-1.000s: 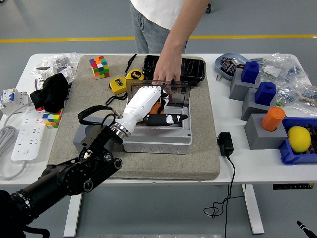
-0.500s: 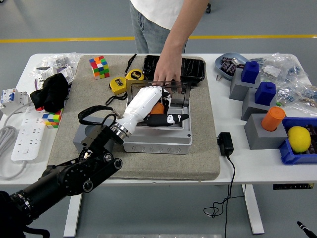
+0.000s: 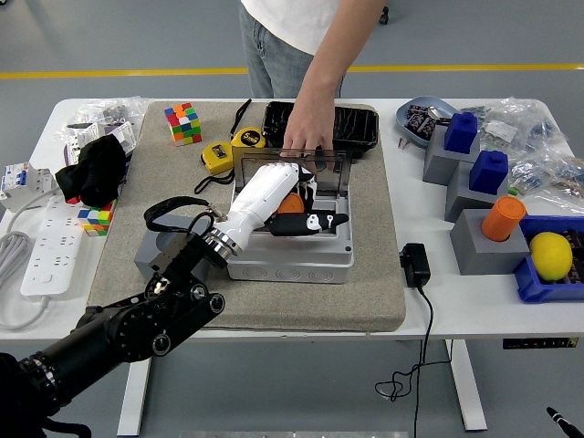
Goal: Fetch the battery,place it into the box,close the lid of the box
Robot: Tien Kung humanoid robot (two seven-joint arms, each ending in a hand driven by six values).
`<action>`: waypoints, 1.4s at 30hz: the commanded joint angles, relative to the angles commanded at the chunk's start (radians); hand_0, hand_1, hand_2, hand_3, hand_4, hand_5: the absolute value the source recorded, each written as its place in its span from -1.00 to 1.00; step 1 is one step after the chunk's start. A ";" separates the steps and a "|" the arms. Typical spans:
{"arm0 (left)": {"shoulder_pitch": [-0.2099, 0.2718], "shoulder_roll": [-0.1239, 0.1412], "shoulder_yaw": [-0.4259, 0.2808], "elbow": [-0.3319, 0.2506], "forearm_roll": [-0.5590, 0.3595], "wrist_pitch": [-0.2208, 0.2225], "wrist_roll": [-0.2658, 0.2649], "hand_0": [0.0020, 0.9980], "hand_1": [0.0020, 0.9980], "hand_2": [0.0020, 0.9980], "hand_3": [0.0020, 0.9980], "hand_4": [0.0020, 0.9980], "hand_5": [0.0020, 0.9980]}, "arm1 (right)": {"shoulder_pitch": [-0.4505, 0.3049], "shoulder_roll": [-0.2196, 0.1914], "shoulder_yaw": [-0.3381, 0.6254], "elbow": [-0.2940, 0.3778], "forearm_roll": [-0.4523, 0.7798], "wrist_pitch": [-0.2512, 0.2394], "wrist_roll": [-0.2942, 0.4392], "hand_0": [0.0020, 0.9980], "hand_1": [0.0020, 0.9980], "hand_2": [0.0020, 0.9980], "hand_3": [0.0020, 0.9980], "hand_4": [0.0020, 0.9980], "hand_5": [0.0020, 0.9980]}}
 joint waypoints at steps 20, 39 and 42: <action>0.020 0.009 0.010 -0.070 0.022 -0.062 0.035 0.37 0.14 0.02 -0.04 1.00 0.77 | -0.004 -0.001 -0.004 -0.001 0.005 0.002 0.002 0.93 0.67 0.52 0.61 1.00 1.00; 0.098 0.078 -0.189 -0.543 -0.265 -0.788 0.623 -0.34 -0.31 -0.29 -0.26 1.00 0.69 | -0.007 0.004 0.018 0.000 -0.004 0.001 -0.001 0.93 0.67 0.51 0.61 1.00 1.00; 0.099 0.070 -0.243 -0.528 -0.395 -0.917 0.620 -0.30 -0.03 -0.18 -0.19 1.00 0.70 | -0.008 0.005 0.011 -0.003 0.003 0.000 -0.001 0.92 0.67 0.51 0.61 1.00 1.00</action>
